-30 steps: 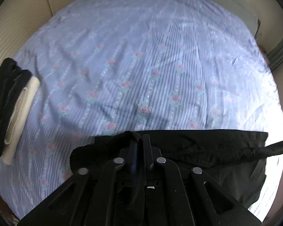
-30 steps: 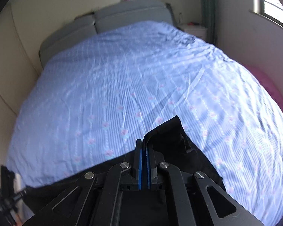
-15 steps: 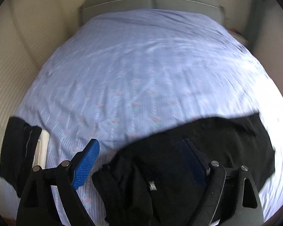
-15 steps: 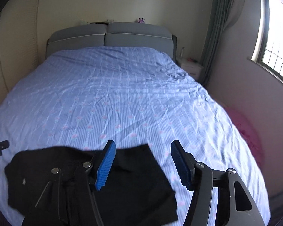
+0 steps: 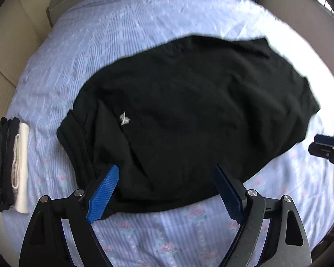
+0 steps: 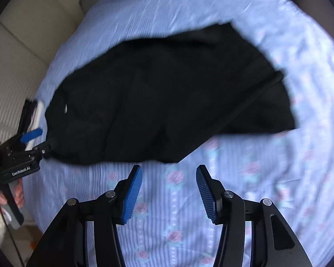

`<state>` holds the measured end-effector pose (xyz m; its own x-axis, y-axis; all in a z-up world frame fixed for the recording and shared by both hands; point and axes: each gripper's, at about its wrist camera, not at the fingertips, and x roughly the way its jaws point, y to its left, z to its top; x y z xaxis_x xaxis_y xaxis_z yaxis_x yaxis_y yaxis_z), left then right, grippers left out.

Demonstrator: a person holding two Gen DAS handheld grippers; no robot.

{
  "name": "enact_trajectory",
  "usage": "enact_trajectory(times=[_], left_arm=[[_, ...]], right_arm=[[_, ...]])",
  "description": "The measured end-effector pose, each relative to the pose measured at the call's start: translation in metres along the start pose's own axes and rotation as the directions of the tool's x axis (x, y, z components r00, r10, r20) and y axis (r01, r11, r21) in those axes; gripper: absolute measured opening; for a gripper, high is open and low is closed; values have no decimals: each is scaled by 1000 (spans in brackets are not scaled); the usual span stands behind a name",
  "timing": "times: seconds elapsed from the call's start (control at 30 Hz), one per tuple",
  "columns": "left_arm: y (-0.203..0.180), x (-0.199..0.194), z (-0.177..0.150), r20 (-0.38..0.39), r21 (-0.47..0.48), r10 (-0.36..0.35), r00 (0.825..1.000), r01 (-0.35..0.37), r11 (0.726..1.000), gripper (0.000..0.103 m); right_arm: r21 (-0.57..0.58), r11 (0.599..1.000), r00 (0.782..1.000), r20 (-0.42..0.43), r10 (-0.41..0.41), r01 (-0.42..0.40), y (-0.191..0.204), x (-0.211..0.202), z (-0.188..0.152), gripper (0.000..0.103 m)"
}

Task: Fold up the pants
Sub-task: 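Open both grippers and lay the folded shorts flat on the bed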

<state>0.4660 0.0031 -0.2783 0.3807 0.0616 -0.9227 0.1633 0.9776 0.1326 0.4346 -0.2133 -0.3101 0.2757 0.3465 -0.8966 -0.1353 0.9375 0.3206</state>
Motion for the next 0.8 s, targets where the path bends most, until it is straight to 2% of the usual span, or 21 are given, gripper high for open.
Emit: enact_trajectory(times=[0.07,0.13,0.2,0.27,0.33,0.47,0.6,0.67,0.8], left_arm=[[4,6,-5,-8,-20,26,1000,-26,999,86],[16,12,-10,-34,-69,48,998,-51,996,85],[33,20,-16,-63,-146,62,996,-71,987,85],[47,29,-21,-92,-202,74,993,-92,975,86],[58,41,-22,-122,-238,87,989,-114,965,89],[64,57,-17,-128,-241,106,986,-135,961,93],[65,70,-8,-128,-207,144,981,-169,964,98],[71,75,-6,-135,-217,129,982,-156,964,101],[77,78,-10,-145,-256,92,985,-128,958,103]], right_arm=[[-44,999,1000,-17,-10,10,3,14,6,50],[-67,998,1000,-17,-13,12,5,18,15,44],[-73,997,999,32,21,-19,10,5,26,44],[-107,994,994,107,27,-16,17,-12,34,44],[-138,990,993,120,22,-5,22,-13,39,44],[-171,985,999,34,16,-10,25,10,41,44],[-140,990,1000,-13,9,-11,19,23,37,44],[-144,990,1000,-19,-3,1,17,25,37,44],[-238,971,999,-22,-35,29,34,34,45,50]])
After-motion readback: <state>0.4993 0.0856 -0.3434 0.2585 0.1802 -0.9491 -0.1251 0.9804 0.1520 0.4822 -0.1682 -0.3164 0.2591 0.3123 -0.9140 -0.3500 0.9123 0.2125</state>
